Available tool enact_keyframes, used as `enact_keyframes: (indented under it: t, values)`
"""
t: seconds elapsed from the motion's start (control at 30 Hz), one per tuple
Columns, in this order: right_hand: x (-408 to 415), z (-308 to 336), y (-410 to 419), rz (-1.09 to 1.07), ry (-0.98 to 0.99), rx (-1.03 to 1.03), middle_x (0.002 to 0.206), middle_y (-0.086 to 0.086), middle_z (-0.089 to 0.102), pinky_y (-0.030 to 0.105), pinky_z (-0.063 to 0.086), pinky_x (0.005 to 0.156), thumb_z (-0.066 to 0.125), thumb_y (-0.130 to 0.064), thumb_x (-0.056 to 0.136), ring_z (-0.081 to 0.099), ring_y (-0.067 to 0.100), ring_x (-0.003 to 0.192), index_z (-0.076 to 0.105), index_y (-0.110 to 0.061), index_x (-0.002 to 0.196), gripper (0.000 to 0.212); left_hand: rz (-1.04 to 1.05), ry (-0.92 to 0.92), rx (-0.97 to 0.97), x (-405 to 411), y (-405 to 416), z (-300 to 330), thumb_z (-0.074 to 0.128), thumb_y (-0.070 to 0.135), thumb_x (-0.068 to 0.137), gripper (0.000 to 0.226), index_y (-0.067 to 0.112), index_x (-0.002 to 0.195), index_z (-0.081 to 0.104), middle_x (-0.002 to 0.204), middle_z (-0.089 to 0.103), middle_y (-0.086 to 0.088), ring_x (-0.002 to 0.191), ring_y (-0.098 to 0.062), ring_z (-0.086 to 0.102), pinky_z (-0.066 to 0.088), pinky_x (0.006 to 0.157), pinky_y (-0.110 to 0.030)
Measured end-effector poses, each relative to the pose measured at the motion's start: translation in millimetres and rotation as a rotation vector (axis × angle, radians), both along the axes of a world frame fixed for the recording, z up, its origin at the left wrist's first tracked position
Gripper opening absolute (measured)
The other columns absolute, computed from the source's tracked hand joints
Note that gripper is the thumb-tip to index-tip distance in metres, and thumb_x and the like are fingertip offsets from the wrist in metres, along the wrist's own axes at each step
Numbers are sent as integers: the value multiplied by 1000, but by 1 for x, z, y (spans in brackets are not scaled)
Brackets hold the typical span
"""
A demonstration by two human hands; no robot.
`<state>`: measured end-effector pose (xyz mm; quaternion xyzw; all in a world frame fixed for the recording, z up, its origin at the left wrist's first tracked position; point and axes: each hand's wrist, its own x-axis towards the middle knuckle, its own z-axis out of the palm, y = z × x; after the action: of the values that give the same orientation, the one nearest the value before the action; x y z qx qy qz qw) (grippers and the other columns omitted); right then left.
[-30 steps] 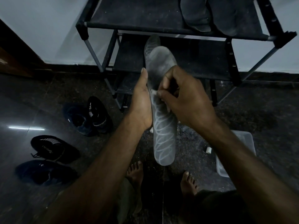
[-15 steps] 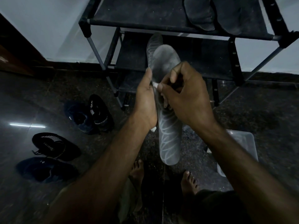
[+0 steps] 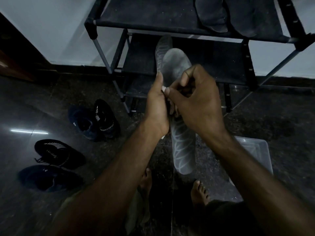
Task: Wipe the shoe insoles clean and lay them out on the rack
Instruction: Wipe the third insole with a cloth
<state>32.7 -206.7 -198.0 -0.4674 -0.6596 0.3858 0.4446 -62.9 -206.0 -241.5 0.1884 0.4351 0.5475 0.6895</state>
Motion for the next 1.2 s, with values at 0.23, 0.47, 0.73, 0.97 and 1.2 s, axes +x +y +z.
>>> enact_keyframes:
  t: [0.23, 0.47, 0.73, 0.97, 1.2]
  values:
    - [5, 5, -5, 152, -156, -75, 72, 8, 66, 18, 54, 55, 70, -4, 83, 65, 12, 60, 49, -13, 78, 23, 55, -215, 19, -10, 6, -3, 41, 62, 93, 80, -2, 140, 45, 138, 51, -28, 131, -39, 49, 33, 115, -47]
    - [-1, -1, 1, -23, -15, 43, 72, 6, 65, 24, 56, 59, 71, -6, 84, 65, 13, 62, 46, -15, 79, 27, 45, -52, 28, 3, -1, 2, 28, 55, 100, 66, 10, 100, 76, 108, 72, -14, 108, -24, 67, 49, 101, -36]
    - [3, 2, -6, 127, -117, 15, 74, 9, 64, 29, 56, 58, 70, -5, 84, 66, 17, 64, 48, -11, 80, 23, 60, -269, 67, -11, 8, 3, 37, 61, 95, 79, -3, 141, 43, 140, 49, -27, 130, -36, 51, 39, 111, -45]
    - [14, -6, 9, -18, -62, 67, 70, 9, 61, 35, 54, 49, 66, -9, 90, 61, 16, 52, 46, -8, 82, 22, 63, -170, 70, -7, 4, 11, 30, 55, 100, 62, 6, 111, 66, 104, 69, -16, 98, -27, 66, 51, 90, -39]
    - [1, -4, -7, 92, -112, 134, 72, 8, 60, 33, 54, 58, 67, -6, 89, 62, 19, 65, 48, -10, 79, 21, 31, -246, 105, -11, 7, 2, 34, 60, 96, 77, -4, 138, 46, 139, 51, -26, 130, -34, 51, 35, 114, -44]
